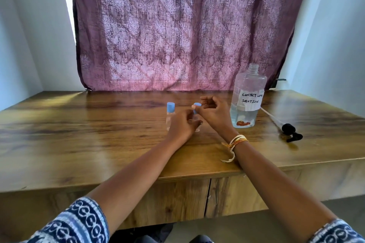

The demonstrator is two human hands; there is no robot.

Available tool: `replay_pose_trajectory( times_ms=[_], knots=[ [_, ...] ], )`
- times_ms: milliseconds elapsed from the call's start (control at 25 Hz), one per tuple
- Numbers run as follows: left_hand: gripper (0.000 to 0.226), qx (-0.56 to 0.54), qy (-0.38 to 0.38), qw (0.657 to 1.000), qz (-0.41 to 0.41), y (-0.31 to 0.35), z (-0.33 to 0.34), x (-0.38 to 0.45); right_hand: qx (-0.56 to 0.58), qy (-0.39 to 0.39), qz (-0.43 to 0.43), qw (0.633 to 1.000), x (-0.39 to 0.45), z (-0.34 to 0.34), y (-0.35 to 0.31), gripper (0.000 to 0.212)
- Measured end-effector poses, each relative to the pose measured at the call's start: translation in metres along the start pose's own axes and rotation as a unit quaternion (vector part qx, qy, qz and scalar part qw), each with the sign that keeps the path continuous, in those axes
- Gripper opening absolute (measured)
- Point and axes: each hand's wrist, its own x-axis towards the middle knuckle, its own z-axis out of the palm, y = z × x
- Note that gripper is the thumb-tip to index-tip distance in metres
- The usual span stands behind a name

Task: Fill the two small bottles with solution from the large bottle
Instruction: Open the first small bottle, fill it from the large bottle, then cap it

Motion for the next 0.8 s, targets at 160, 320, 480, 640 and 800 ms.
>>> replay_pose_trajectory(
  times_ms=[160, 320, 480, 640, 800],
  knots=[
    [0.023, -0.037, -0.025, 0.999, -0.007, -0.001, -0.0038, 0.0004, 0.007, -0.028, -0.01, 1.0, -0.0026, 0.0003, 0.0048, 0.029],
    [0.022, -0.04, -0.04, 0.998, -0.002, -0.0014, -0.0034, 0.001, -0.01, -0.029, -0.02, 0.999, -0.0033, -0.0021, 0.004, 0.029],
    [0.023, -0.044, -0.043, 0.998, -0.003, 0.0005, -0.0033, -0.0003, 0.036, -0.032, 0.005, 0.999, -0.0026, -0.0022, 0.0029, 0.026],
    [0.028, -0.037, -0.047, 0.998, -0.002, 0.003, -0.0036, 0.0, 0.054, -0.051, 0.006, 0.997, -0.0008, -0.0032, 0.0037, 0.022],
    [0.023, -0.046, -0.07, 0.996, -0.011, 0.0009, -0.0038, 0.0001, 0.066, -0.089, -0.005, 0.994, -0.0007, -0.0072, 0.007, 0.025]
  ],
)
